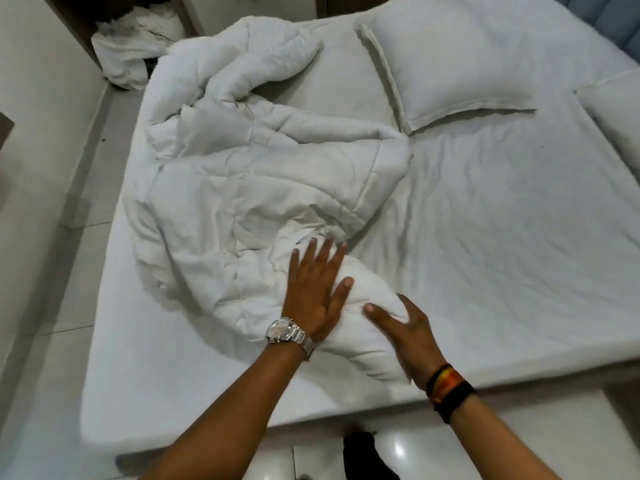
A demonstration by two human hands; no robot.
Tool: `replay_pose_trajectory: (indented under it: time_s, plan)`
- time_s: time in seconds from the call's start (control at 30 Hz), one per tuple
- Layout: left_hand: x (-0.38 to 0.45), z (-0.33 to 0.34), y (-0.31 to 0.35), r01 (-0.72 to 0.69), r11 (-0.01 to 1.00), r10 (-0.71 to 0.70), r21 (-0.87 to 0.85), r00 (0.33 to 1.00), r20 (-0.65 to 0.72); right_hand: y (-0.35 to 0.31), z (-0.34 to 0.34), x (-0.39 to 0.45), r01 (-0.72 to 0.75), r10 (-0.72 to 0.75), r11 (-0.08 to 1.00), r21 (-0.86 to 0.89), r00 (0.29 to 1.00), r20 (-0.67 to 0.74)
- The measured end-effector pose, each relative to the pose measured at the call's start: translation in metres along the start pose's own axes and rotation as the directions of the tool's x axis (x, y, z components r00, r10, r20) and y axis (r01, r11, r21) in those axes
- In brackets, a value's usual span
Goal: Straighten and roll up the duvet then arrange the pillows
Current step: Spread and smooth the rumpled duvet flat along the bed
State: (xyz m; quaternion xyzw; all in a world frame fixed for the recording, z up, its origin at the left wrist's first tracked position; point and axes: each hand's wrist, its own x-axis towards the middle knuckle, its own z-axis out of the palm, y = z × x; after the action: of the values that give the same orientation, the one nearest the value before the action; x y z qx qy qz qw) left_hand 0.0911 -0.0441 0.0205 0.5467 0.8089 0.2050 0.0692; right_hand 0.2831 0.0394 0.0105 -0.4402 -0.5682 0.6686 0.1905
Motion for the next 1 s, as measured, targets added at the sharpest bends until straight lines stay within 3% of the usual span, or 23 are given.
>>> replay_pose_trajectory:
  time_s: [0.1,0.2,0.3,0.37,0.57,0.73,0.8,0.9,0.97,1.0]
  plan:
    - [-0.034,0.021,0.039,-0.071,0.997,0.071,-0.005,0.988,0.137,0.026,-0.034,-0.061,-0.138,0.143,0.980,0.145,0.989,-0.027]
    - [-0.072,0.047,0.059,-0.080,0.991,0.051,0.108,0.967,0.248,0.045,-0.057,-0.102,-0.272,0.288,0.952,0.139,0.952,-0.106]
    - [-0.101,0.057,0.057,0.057,0.991,-0.079,0.123,0.979,0.189,0.050,-0.063,-0.116,-0.286,0.310,0.947,0.148,0.934,-0.176]
    - [-0.114,0.058,0.051,0.128,0.988,-0.139,0.091,0.982,0.125,0.052,-0.060,-0.115,-0.280,0.295,0.953,0.117,0.944,-0.146]
    - [-0.114,0.066,0.060,0.130,0.989,-0.138,0.066,0.983,0.120,0.081,-0.088,-0.136,-0.314,0.332,0.927,0.207,0.942,-0.058]
    - [-0.130,0.106,0.105,0.041,0.991,-0.088,0.130,0.923,0.376,0.116,-0.121,-0.162,-0.436,0.410,0.900,-0.018,0.859,-0.306]
    - [-0.130,0.103,0.100,0.045,0.991,-0.086,0.129,0.940,0.329,0.114,-0.110,-0.148,-0.380,0.288,0.898,-0.221,0.888,-0.358]
    - [-0.142,0.076,0.070,-0.015,0.991,0.006,0.130,0.998,0.065,0.098,-0.072,-0.127,-0.143,-0.058,0.766,-0.627,0.955,-0.290]
    - [-0.154,0.047,0.030,0.126,0.978,-0.099,0.167,0.982,-0.163,0.080,-0.030,-0.113,0.070,-0.241,0.656,-0.752,0.963,-0.121]
    - [-0.162,0.033,0.004,0.255,0.958,-0.215,0.133,0.941,-0.262,0.070,-0.005,-0.105,0.172,-0.304,0.609,-0.774,0.952,-0.028]
